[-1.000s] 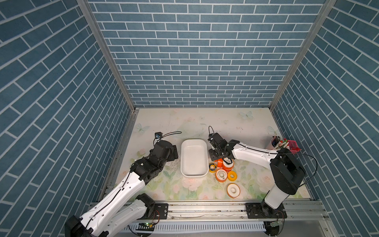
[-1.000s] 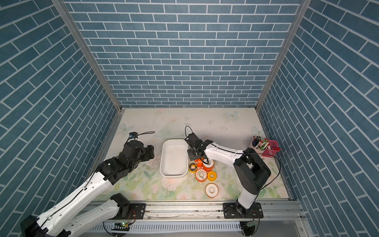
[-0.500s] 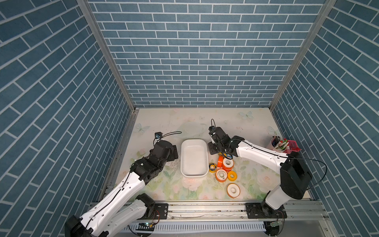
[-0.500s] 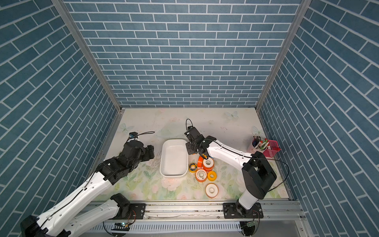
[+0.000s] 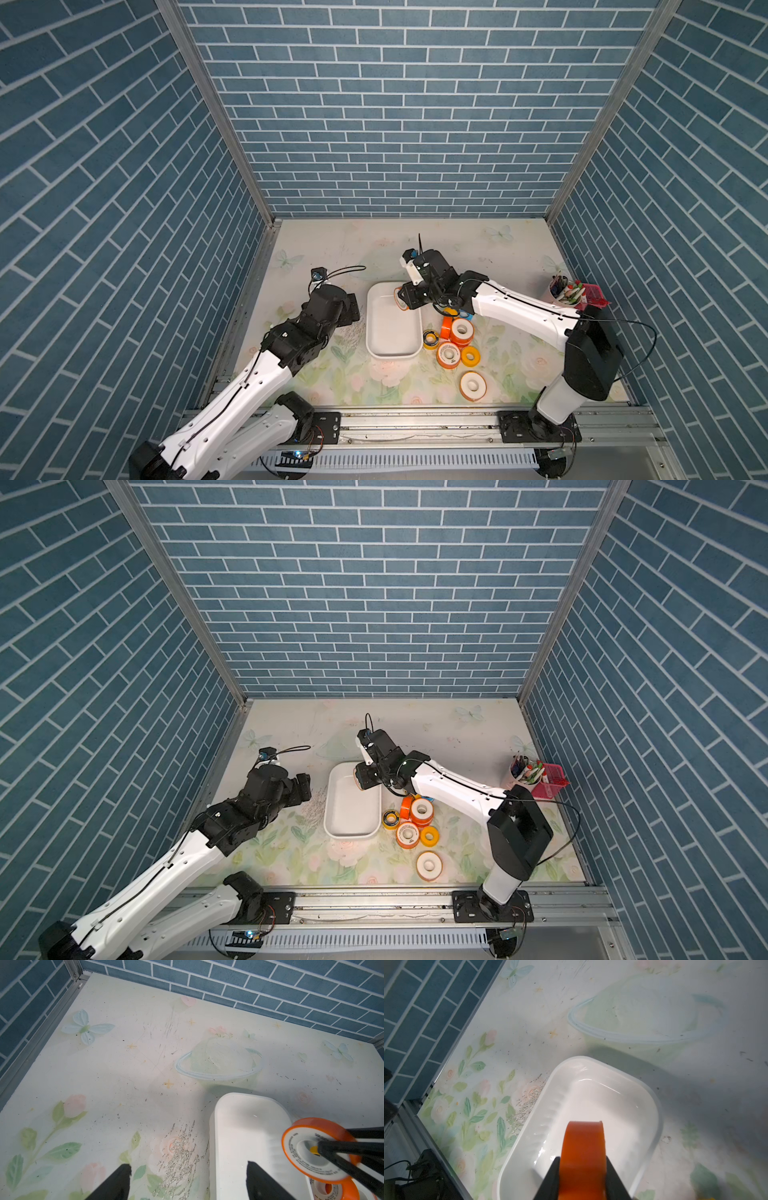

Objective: Put the sealing tape into the storage box
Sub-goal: Place the sealing tape in the storage box.

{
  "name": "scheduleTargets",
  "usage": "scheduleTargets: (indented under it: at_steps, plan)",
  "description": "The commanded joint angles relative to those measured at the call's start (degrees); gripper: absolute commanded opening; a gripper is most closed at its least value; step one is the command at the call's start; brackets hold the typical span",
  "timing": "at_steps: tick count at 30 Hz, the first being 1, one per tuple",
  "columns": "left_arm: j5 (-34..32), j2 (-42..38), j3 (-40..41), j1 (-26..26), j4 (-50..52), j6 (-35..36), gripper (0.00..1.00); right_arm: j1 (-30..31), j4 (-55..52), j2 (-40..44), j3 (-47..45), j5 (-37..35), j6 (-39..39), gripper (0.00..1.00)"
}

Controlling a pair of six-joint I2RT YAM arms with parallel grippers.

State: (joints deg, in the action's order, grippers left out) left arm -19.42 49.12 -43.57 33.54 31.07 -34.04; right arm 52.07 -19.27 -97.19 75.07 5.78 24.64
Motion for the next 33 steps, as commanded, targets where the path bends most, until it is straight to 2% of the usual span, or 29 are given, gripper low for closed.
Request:
scheduleTargets:
  at_steps: [1,11,26,33]
  plan:
    - [-0.38,-0.52,0.42,-0.47,0.48,0.30,0.90,0.56,2.24,-4.39,2.78,2.42,0.80,0.23]
    - [-0.40,-0.42,0.48,-0.58,0.46,0.39,0.90,0.66,9.13,-11.84,3.91,5.34,3.85,0.22]
    - [0.27,0.18,0.51,-0.79,0.31,0.60,0.90,-0.25,16.84,-18.21,1.83,10.24,7.68,0.24]
    - [0.22,0.16,0.51,-0.84,0.31,0.56,0.90,-1.16,18.78,-18.10,-0.77,10.54,8.49,0.30]
